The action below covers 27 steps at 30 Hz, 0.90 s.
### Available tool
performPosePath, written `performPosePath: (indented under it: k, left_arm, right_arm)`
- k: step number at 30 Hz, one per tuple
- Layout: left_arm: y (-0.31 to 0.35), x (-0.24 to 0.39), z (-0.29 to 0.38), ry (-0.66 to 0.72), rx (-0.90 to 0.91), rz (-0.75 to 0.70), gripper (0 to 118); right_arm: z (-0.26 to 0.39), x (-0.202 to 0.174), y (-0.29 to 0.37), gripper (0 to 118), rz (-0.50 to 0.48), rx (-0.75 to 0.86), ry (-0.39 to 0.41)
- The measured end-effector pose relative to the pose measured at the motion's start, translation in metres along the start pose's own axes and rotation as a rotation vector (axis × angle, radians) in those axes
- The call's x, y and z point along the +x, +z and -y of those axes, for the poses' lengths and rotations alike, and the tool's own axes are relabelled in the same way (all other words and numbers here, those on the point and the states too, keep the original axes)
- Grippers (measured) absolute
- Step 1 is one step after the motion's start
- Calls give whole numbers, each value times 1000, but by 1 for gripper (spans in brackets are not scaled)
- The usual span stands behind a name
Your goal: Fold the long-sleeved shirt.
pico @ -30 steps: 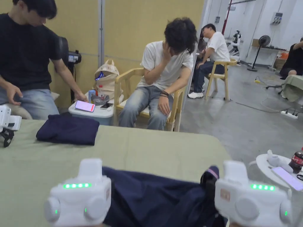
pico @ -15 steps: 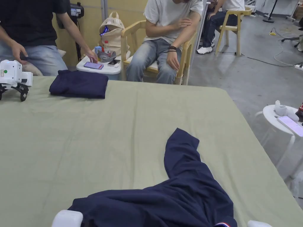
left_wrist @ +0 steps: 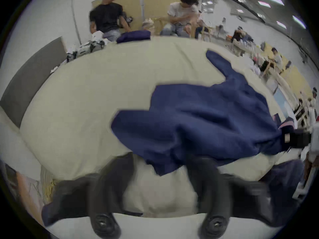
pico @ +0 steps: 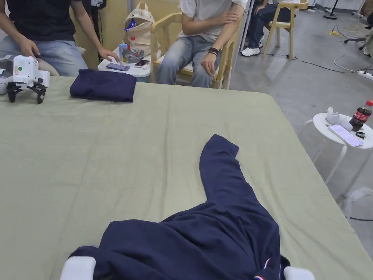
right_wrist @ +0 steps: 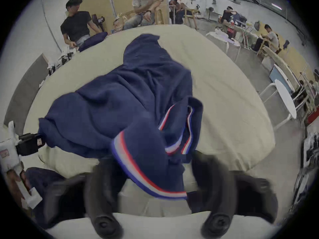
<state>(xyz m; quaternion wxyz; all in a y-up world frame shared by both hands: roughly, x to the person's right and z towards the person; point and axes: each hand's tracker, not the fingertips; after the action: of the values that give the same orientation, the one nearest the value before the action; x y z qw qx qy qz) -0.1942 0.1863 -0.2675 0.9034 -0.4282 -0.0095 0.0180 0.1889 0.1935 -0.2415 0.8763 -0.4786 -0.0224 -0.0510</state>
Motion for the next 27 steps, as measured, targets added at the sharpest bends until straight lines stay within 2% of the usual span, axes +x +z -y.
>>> performPosePath:
  k: [1, 2, 4, 6, 8, 10, 11, 12, 13, 14, 15, 16, 18, 24, 27]
  left_arm:
    - [20, -1, -7, 8, 76, 7, 107]
    - [40, 0, -13, 2, 133, 10, 115]
    - [74, 7, -22, -29, 260, -18, 115]
    - [92, 14, -25, -66, 320, -21, 115]
    - [102, 23, -19, -92, 309, -7, 116]
    - [105, 34, -8, -107, 280, -16, 112]
    - [104, 36, 0, -106, 250, 2, 86]
    - [104, 38, 8, -86, 227, 40, 33]
    - [103, 39, 15, -66, 208, 80, 0]
    - [100, 41, 20, -53, 186, 79, 0]
    - [99, 44, 27, -61, 162, 0, 0]
    - [99, 44, 32, -76, 198, 23, 0]
    - [97, 47, 34, -82, 174, 65, 0]
    - [83, 53, 26, -77, 156, 82, 0]
    - [70, 55, 19, -78, 125, 95, 0]
  right_arm:
    - [-1, -1, 19, 104, -11, 89, 11]
    - [-2, -3, 36, 110, -23, 155, 25]
    - [-4, -10, 70, 117, -76, 270, 13]
    - [-4, -14, 97, 118, -134, 354, -15]
    - [1, -24, 106, 118, -179, 355, -8]
    - [9, -34, 103, 118, -171, 316, 15]
    - [17, -38, 102, 112, -160, 317, 34]
    - [27, -42, 102, 91, -150, 329, 47]
    - [33, -45, 102, 39, -164, 335, 52]
    - [39, -48, 103, 39, -180, 348, 53]
    - [44, -54, 101, 19, -146, 342, 65]
    - [51, -55, 100, 1, -32, 328, 82]
    - [56, -53, 98, 1, -152, 321, 113]
    - [48, -55, 86, 1, -165, 286, 91]
    - [29, -43, 53, 1, -189, 229, 74]
